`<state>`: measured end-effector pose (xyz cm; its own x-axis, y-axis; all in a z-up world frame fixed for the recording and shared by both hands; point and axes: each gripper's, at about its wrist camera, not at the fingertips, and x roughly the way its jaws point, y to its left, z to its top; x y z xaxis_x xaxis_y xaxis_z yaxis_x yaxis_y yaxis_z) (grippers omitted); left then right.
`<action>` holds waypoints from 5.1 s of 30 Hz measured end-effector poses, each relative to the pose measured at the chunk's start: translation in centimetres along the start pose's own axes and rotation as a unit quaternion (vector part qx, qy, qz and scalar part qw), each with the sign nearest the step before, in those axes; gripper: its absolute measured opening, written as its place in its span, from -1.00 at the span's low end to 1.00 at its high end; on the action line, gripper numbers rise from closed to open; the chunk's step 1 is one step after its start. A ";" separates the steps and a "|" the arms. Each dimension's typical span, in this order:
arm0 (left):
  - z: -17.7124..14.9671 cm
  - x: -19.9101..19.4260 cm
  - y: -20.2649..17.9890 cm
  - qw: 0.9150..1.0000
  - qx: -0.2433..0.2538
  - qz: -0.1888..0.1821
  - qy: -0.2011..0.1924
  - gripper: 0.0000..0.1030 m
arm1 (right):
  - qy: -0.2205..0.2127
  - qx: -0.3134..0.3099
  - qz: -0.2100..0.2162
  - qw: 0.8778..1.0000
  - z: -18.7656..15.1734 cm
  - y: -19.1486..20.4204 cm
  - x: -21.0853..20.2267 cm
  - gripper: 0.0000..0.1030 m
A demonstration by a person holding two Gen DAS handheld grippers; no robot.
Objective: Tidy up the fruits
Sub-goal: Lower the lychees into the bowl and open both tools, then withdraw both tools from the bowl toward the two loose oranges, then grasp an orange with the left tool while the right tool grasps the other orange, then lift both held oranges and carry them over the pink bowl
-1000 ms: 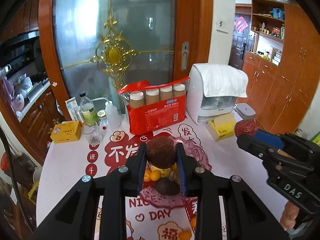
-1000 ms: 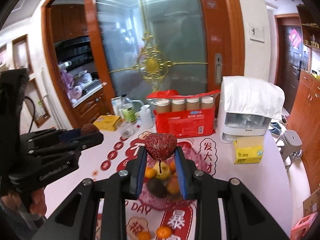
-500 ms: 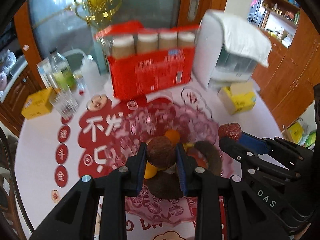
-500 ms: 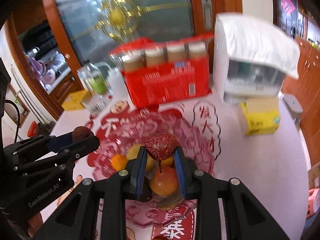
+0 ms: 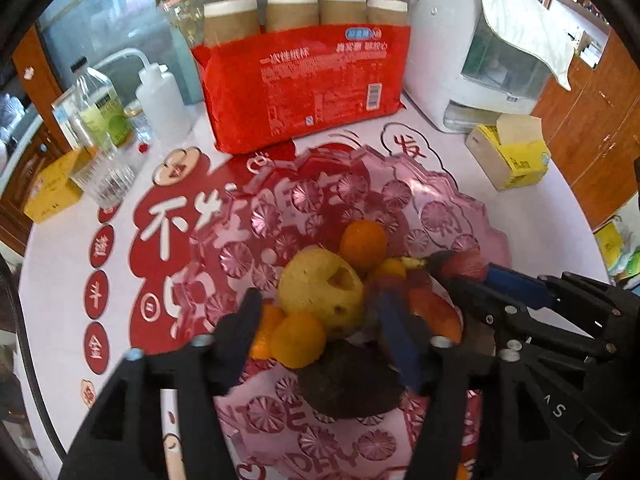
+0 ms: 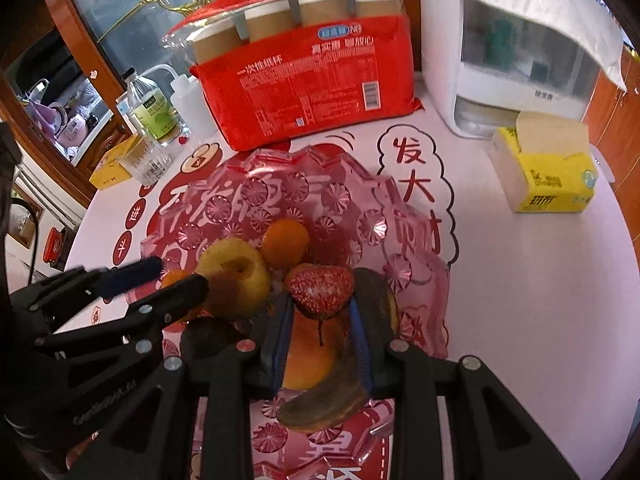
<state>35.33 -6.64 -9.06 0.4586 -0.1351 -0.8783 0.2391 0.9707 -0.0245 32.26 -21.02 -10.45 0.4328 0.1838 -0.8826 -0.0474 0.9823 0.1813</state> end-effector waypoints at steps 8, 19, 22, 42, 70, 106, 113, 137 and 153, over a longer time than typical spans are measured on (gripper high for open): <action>-0.3 -1.1 0.7 1.000 -0.009 0.014 -0.011 0.53 | -0.006 0.016 0.010 1.000 -0.2 -0.6 -0.2 -0.27; -1.8 -3.4 1.1 0.999 -0.026 0.018 -0.011 0.60 | -0.017 0.013 0.006 1.000 -1.5 -0.5 -2.4 -0.26; -2.1 -4.4 1.0 0.999 -0.024 0.020 -0.016 0.60 | -0.018 0.018 0.013 1.000 -1.8 -0.5 -3.1 -0.26; -5.7 -15.9 -0.1 0.995 -0.033 0.027 -0.093 0.68 | -0.090 -0.025 0.052 0.994 -4.7 3.3 -13.2 -0.26; -20.2 -12.5 -2.0 0.999 -0.049 0.012 -0.020 0.70 | -0.037 -0.022 0.018 0.999 -17.6 1.1 -12.1 -0.18; -22.5 -1.8 -4.5 0.986 -0.064 -0.129 0.079 -0.25 | 0.030 -0.003 0.027 0.999 -19.4 0.0 -5.6 -0.17; -22.7 -2.4 -1.0 0.989 -0.090 -0.093 0.068 -0.26 | 0.045 -0.020 0.029 0.998 -18.9 1.4 -3.6 -0.17; -22.0 -1.4 1.0 0.990 -0.101 -0.081 0.054 -0.25 | 0.052 -0.036 0.032 0.997 -18.4 3.2 -0.1 -0.15; -21.1 -4.1 0.5 0.992 -0.099 -0.078 0.030 -0.28 | 0.029 -0.048 0.032 0.998 -18.6 3.4 -3.1 -0.18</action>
<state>15.49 -1.37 -15.55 0.3757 -0.2799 -0.8835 0.1265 0.9599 -0.2503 13.98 -17.55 -15.19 0.3741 0.2445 -0.8946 -0.1598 0.9672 0.1975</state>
